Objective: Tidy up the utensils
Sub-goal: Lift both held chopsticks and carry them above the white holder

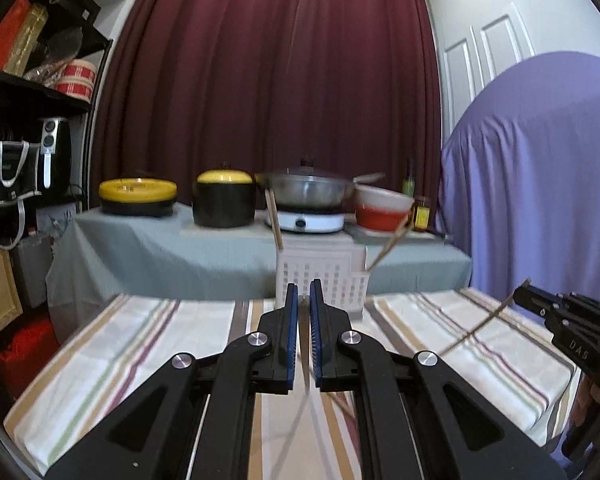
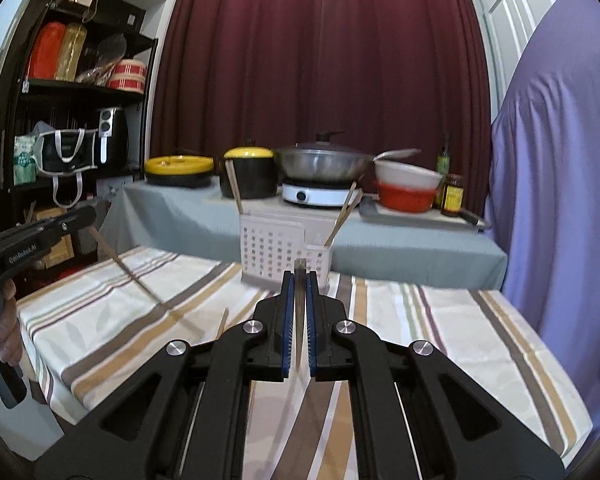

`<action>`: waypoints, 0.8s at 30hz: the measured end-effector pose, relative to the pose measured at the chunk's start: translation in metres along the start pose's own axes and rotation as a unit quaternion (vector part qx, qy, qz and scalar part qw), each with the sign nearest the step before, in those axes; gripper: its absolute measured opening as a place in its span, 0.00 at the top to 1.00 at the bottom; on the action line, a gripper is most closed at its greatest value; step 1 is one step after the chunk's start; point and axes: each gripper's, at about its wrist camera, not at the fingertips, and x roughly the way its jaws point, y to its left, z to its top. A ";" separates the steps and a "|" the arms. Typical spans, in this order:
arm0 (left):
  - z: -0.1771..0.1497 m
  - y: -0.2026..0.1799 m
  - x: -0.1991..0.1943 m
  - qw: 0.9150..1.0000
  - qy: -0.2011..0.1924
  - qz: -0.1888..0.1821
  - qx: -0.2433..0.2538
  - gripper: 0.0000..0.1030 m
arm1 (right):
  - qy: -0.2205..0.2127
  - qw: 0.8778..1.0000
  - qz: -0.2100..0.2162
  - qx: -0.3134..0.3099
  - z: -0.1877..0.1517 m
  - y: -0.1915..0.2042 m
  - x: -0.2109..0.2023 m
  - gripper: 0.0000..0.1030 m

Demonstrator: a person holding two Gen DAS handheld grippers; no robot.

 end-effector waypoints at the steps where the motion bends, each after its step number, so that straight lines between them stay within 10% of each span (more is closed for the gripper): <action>1: 0.004 0.000 -0.001 1.000 -0.004 0.001 0.001 0.93 | -0.003 1.000 0.000 0.000 0.003 -0.001 0.000 0.94; 24: 0.058 0.006 0.020 0.999 -0.031 0.002 -0.012 0.94 | -0.040 0.999 0.011 0.002 0.063 -0.015 0.031 0.94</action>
